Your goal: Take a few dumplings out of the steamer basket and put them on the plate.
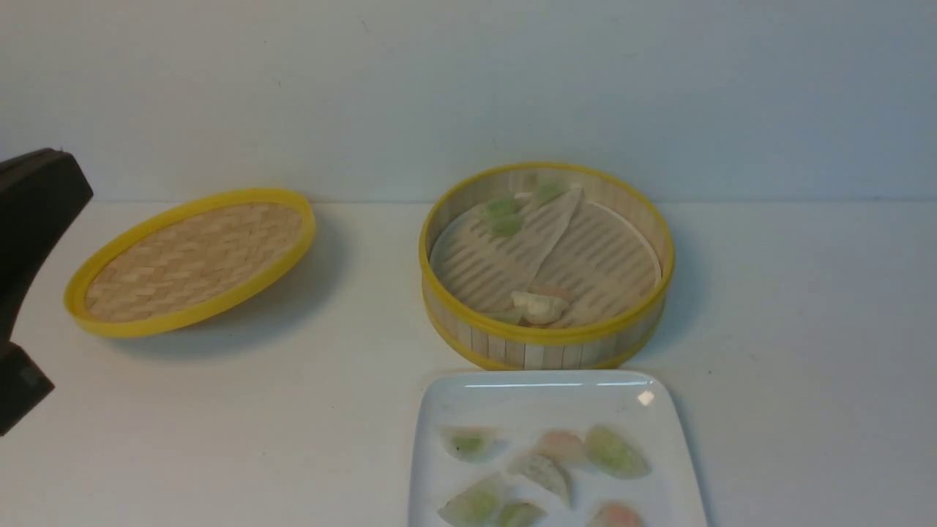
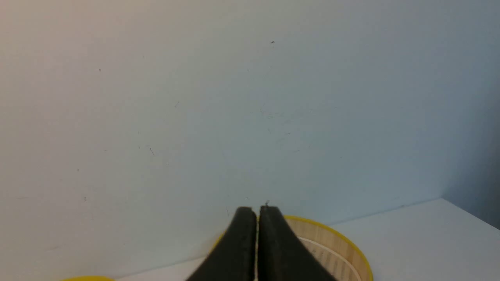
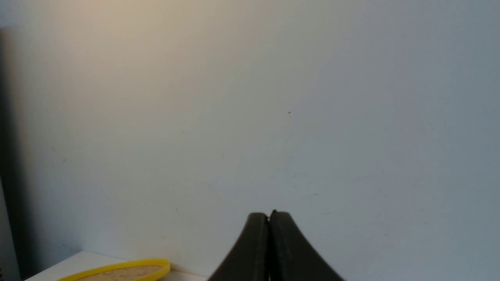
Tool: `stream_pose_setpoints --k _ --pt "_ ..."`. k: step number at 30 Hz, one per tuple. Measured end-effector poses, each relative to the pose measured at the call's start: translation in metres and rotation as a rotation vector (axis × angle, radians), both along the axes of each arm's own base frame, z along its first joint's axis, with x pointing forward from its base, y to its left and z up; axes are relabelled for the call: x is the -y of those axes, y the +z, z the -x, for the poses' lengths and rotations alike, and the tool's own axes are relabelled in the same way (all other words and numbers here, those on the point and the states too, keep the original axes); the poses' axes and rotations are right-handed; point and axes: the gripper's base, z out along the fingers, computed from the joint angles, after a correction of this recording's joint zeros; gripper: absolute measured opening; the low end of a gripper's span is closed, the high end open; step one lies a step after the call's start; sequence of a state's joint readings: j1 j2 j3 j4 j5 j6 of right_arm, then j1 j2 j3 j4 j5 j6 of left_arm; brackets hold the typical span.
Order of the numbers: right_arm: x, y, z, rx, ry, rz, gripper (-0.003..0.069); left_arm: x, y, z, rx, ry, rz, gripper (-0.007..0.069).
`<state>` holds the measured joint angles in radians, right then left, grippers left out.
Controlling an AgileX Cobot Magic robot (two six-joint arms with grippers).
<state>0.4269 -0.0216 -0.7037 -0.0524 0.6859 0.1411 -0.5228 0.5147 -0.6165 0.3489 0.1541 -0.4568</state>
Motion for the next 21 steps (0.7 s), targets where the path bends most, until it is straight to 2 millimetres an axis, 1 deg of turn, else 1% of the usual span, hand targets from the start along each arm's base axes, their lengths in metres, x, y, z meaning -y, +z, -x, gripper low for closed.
stream_pose_setpoints --k 5,10,15,21 --pt "0.000 0.000 0.000 -0.001 0.001 -0.003 -0.0014 0.000 -0.001 0.000 -0.002 -0.001 0.000 -0.0006" --pt "0.000 0.000 0.000 -0.001 0.001 -0.002 -0.0014 -0.002 -0.013 0.002 -0.006 0.006 -0.032 -0.0006" --pt "0.000 0.000 0.000 -0.002 0.001 -0.002 -0.0014 -0.011 -0.033 0.008 0.000 0.054 -0.030 -0.0006" --pt "0.000 0.000 0.000 -0.002 0.001 -0.003 -0.0014 -0.027 -0.083 0.017 -0.033 0.198 -0.004 -0.0006"
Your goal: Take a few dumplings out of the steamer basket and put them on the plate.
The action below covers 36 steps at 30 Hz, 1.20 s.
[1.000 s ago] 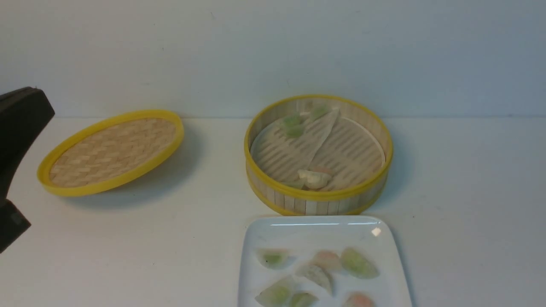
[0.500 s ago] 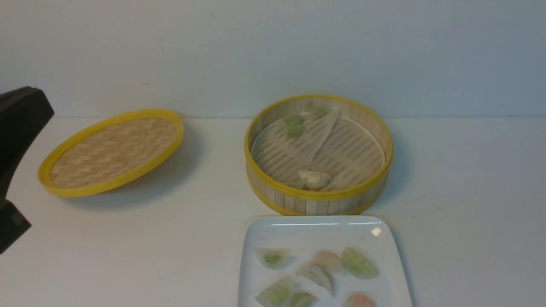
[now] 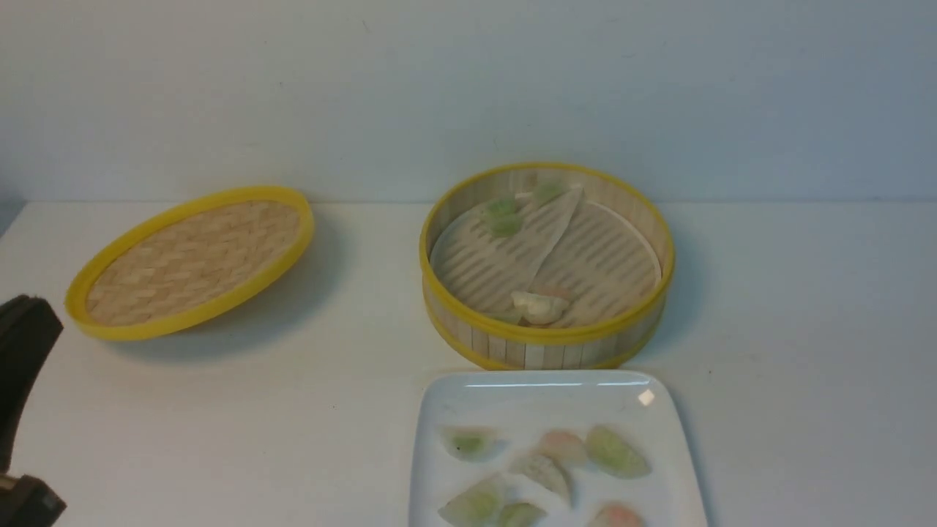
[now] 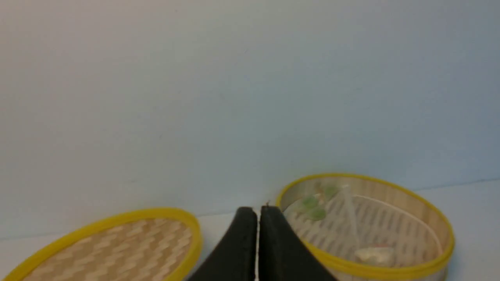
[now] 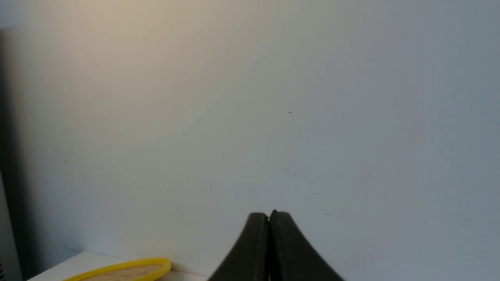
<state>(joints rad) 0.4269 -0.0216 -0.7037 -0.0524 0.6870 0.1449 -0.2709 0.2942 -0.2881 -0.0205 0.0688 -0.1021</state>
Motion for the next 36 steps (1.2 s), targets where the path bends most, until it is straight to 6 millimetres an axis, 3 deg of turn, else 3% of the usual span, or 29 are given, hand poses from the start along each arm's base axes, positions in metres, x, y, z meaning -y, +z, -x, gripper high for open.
stream_pose_setpoints --k 13,24,36 --pt "0.000 0.000 0.000 -0.003 0.000 0.001 -0.0014 -0.019 -0.084 0.019 -0.001 0.231 -0.034 -0.0006" --pt "0.000 0.000 0.000 -0.004 0.000 0.001 -0.0014 -0.018 -0.114 0.024 -0.287 0.199 -0.159 -0.0006" --pt "0.000 0.000 0.000 -0.004 0.000 0.001 -0.0014 -0.017 -0.114 0.025 -0.281 0.175 -0.224 -0.0006"
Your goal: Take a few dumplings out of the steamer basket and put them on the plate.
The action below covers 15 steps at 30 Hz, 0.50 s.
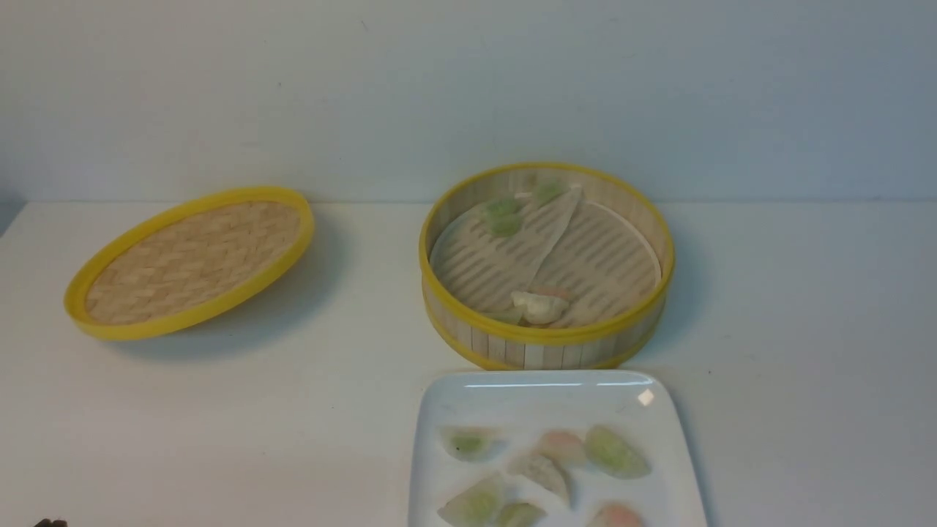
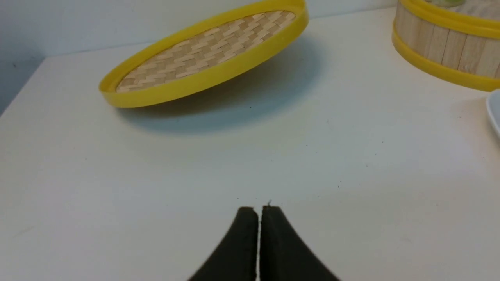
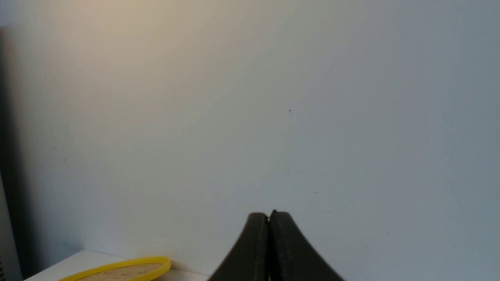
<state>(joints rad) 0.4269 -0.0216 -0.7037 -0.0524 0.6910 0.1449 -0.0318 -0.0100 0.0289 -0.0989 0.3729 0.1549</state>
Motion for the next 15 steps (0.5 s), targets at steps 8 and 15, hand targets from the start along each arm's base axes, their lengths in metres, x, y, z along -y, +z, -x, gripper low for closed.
stream_pose_setpoints --k 8,15 --pt "0.0000 0.0000 0.0000 0.000 0.000 0.000 -0.0014 0.0000 -0.0002 0.0001 -0.002 -0.002 -0.006 -0.0006" --pt "0.0000 0.0000 0.0000 0.000 0.000 0.000 -0.0014 0.0000 -0.0002 0.0001 -0.002 -0.002 -0.005 -0.0006"
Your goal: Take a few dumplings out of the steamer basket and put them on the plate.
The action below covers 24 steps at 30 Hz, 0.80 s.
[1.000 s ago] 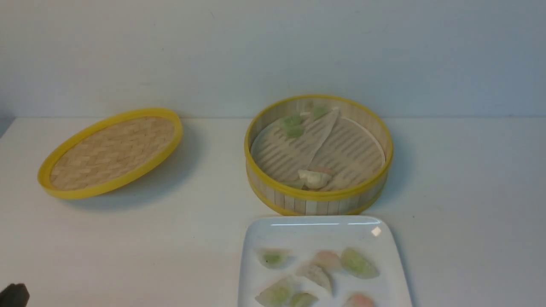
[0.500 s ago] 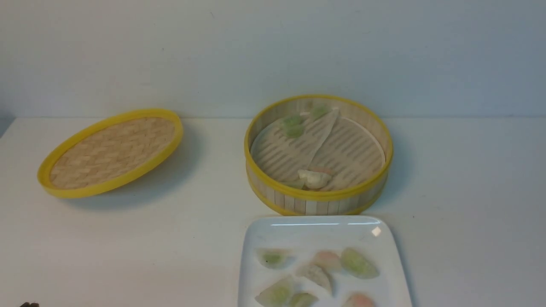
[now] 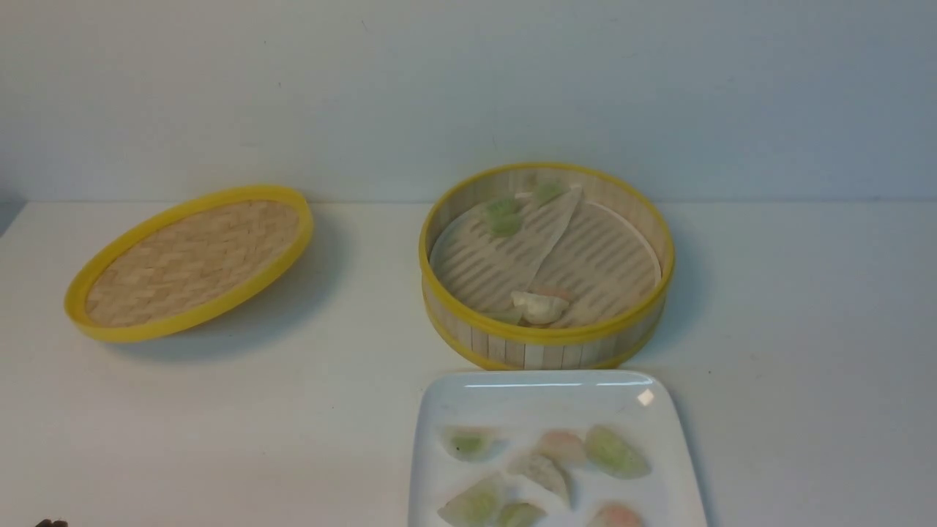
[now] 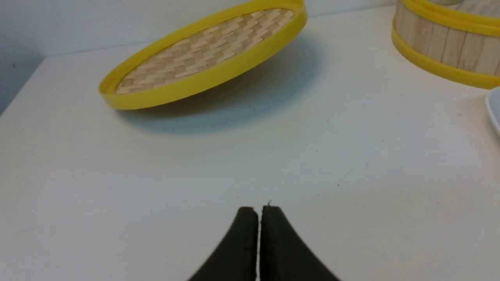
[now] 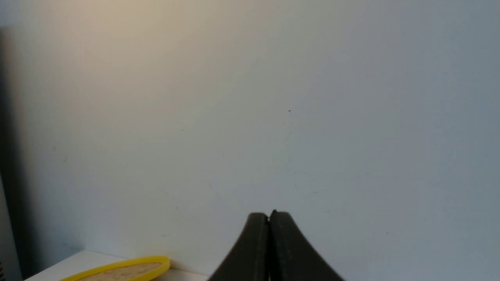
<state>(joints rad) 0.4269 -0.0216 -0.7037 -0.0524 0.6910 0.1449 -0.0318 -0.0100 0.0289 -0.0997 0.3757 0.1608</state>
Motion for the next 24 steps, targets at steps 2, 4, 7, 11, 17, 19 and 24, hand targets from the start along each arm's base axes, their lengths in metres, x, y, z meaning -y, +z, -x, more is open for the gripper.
stream_pose_setpoints --k 2,4,7,11,17,19,24 --pt "0.000 0.000 0.000 0.000 0.000 0.000 -0.0014 0.000 0.000 0.000 0.000 0.000 0.000 -0.0006" --pt "0.000 0.000 0.000 0.000 0.000 0.000 -0.0014 0.000 0.000 0.000 0.000 0.000 0.000 -0.0006" --pt "0.000 0.000 0.000 0.000 0.000 0.000 -0.0014 0.000 0.000 0.000 0.000 0.000 0.000 -0.0006" --pt "0.000 0.000 0.000 0.000 0.000 0.000 -0.0014 0.000 0.000 0.000 0.000 0.000 0.000 -0.0006" --pt "-0.006 -0.011 -0.009 -0.023 0.016 -0.003 -0.0014 0.000 0.000 0.000 -0.001 0.000 0.000 -0.0006" --pt "-0.013 -0.028 -0.024 -0.042 0.018 0.008 -0.0014 0.000 0.000 0.000 -0.001 0.000 0.001 -0.0006" --pt "-0.024 -0.072 -0.053 -0.075 -0.072 0.041 -0.0014 0.000 0.000 0.000 -0.001 0.000 0.001 -0.0006"
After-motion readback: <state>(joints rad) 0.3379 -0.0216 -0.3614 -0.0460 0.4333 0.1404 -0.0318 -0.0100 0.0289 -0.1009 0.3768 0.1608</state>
